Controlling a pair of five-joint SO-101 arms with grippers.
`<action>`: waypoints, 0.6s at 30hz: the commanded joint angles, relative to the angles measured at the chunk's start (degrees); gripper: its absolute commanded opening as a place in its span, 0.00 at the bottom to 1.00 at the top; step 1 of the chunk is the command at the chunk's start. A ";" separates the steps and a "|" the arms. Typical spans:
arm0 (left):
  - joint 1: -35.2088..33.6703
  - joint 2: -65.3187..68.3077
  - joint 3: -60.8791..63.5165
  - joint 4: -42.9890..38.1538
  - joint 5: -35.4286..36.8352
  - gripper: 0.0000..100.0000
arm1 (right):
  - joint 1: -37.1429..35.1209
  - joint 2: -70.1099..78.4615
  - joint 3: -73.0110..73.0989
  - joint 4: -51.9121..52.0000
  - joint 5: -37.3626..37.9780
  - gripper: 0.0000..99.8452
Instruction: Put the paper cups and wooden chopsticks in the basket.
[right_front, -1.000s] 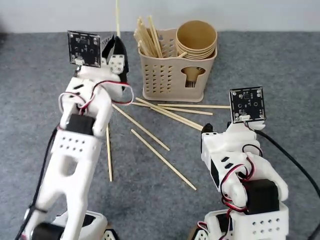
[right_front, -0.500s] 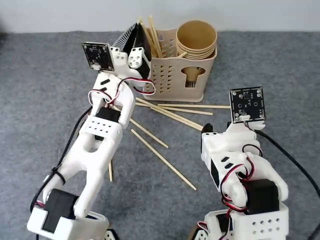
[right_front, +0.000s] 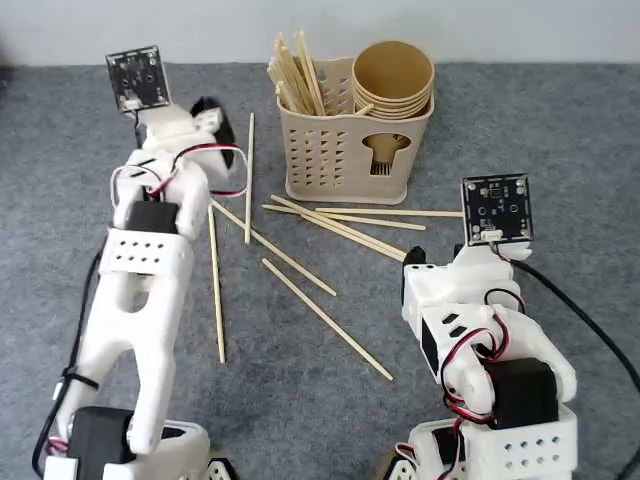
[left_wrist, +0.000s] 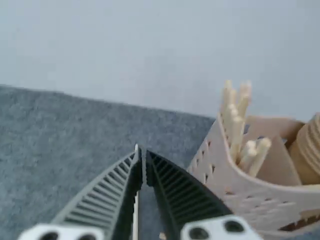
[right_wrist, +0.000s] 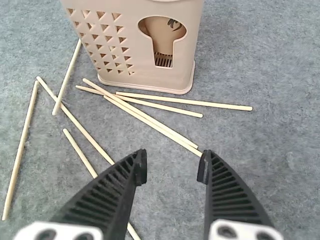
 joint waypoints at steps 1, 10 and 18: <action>-0.88 -2.99 -4.00 8.53 -1.23 0.09 | 0.13 0.57 -0.35 -0.84 -1.14 0.19; -3.08 9.67 -6.46 17.14 -4.31 0.18 | 0.13 0.57 -0.35 -0.66 -1.23 0.19; -1.76 33.14 -27.74 29.63 -5.01 0.15 | 0.13 0.57 -0.35 -0.75 -1.23 0.19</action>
